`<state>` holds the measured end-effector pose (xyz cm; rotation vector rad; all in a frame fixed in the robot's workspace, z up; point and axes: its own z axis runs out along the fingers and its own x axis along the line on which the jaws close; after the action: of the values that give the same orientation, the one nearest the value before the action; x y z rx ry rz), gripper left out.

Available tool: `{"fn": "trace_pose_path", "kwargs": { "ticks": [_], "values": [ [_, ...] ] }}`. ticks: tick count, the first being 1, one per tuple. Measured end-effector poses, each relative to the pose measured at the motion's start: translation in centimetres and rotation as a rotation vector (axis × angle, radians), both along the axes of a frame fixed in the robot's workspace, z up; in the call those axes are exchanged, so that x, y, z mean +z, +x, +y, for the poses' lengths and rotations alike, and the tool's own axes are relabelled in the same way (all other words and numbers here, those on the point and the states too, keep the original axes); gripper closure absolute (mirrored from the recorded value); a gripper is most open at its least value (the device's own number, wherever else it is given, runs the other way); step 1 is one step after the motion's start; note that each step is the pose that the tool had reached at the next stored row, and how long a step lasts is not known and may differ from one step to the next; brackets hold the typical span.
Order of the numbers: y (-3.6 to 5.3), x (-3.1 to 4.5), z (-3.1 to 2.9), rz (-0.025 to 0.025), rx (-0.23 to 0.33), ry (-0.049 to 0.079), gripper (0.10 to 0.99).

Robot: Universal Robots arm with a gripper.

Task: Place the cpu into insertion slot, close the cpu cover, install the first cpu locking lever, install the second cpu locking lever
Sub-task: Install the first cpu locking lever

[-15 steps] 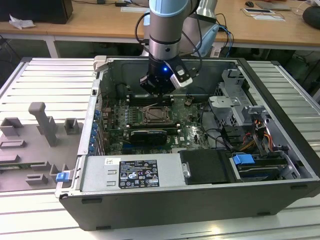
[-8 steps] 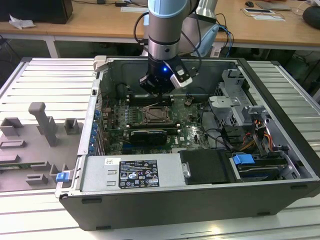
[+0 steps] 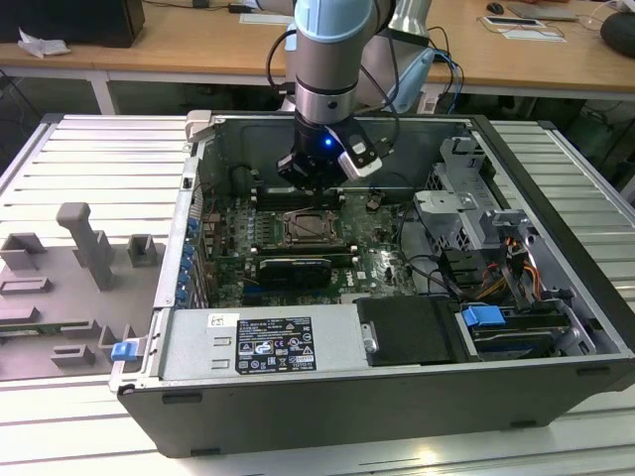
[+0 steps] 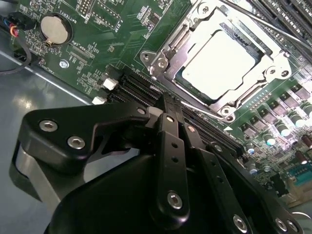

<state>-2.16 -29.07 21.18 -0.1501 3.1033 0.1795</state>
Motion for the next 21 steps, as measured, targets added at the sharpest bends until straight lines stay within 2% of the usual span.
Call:
{"fn": "trace_pose_path", "kwargs": {
  "ticks": [2, 5, 9, 10, 11, 16, 19, 21],
  "values": [
    [0.04, -0.16, 0.0, 0.0001, 0.0, -0.008, 0.98],
    [0.1, -0.34, 0.0, 0.0001, 0.0, -0.027, 0.98],
    [0.16, -0.67, 0.0, 0.0001, 0.0, -0.056, 0.98],
    [0.18, -0.79, -0.01, 0.0004, 0.0, -0.066, 0.98],
    [0.2, -0.88, -0.01, 0.0006, 0.0, -0.071, 0.98],
    [0.24, -1.1, 0.0, 0.0004, 0.0, -0.072, 0.98],
    [0.23, -1.13, -0.06, 0.001, 0.001, -0.064, 0.98],
    [0.25, -1.17, -0.04, 0.001, 0.001, -0.054, 0.98]
  ]
}}
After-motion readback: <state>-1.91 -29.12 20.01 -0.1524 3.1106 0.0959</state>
